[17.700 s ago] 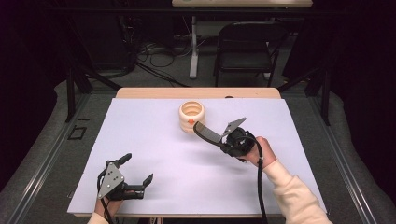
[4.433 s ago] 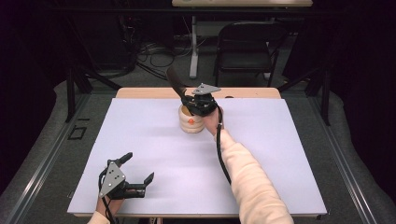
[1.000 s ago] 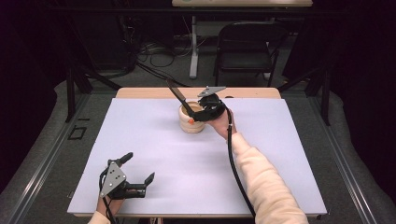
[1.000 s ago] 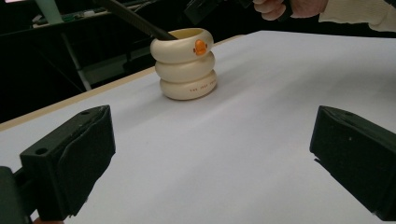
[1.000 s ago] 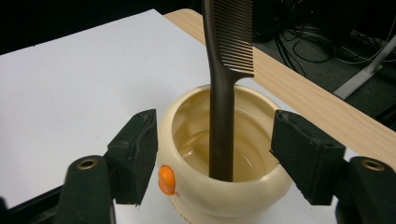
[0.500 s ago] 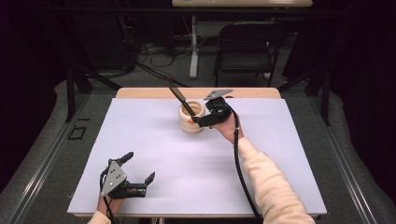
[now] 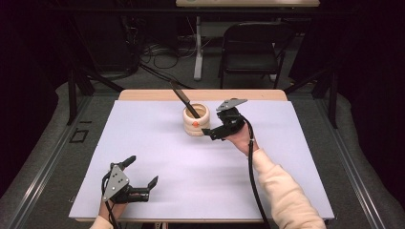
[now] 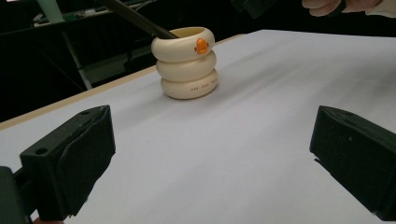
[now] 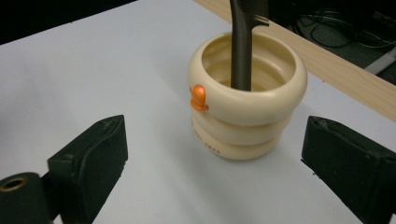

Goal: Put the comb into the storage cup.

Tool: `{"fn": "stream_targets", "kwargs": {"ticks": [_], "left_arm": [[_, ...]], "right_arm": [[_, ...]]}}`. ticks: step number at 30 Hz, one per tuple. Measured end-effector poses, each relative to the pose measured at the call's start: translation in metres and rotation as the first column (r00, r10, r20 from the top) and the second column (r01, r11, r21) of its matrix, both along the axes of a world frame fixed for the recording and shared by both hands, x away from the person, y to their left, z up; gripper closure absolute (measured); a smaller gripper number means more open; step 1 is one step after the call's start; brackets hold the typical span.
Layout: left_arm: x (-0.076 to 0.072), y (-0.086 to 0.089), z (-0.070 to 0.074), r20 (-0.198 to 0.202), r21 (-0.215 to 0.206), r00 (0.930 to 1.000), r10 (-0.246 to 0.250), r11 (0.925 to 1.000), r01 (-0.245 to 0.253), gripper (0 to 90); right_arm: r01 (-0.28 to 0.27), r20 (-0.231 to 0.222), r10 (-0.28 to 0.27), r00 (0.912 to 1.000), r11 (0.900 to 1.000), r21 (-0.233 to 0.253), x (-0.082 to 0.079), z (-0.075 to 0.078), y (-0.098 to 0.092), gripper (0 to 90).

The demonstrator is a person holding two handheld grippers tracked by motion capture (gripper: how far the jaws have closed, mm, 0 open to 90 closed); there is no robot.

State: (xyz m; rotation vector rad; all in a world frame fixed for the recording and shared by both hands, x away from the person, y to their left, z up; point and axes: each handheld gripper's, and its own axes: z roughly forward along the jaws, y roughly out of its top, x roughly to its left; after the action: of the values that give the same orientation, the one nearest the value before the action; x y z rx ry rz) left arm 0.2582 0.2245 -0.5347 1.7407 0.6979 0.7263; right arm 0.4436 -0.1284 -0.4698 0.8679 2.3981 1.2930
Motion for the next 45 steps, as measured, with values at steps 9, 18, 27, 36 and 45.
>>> {"fn": "stream_targets", "kwargs": {"ticks": [9, 18, 27, 36, 45], "left_arm": [[-0.001, 0.0, 0.0, 0.001, 0.004, 1.0, -0.002, 1.0, 0.002, 0.2], [0.0, 0.001, 0.0, 0.002, 0.003, 1.0, -0.003, 1.0, 0.003, 0.2], [-0.001, 0.001, 0.0, 0.003, 0.004, 1.0, -0.001, 1.0, 0.001, 0.2], [-0.001, 0.001, 0.001, 0.003, 0.006, 1.0, -0.003, 1.0, 0.003, 0.2], [-0.001, 0.001, 0.001, 0.003, 0.007, 1.0, -0.004, 1.0, 0.004, 0.2]], "right_arm": [[0.011, -0.028, -0.012, 0.9995, 1.0, -0.02, -0.015, -0.01, -0.022, 1.9], [0.013, -0.041, -0.014, 0.999, 1.0, -0.023, -0.032, -0.012, -0.038, 0.0], [0.002, -0.018, -0.003, 0.9998, 1.0, -0.029, -0.053, -0.012, -0.045, 0.0], [-0.006, -0.012, 0.005, 0.9999, 0.999, -0.038, -0.07, -0.017, -0.052, 0.0], [-0.019, 0.0, 0.019, 0.9998, 0.999, -0.036, -0.085, -0.018, -0.056, 0.0]]}}
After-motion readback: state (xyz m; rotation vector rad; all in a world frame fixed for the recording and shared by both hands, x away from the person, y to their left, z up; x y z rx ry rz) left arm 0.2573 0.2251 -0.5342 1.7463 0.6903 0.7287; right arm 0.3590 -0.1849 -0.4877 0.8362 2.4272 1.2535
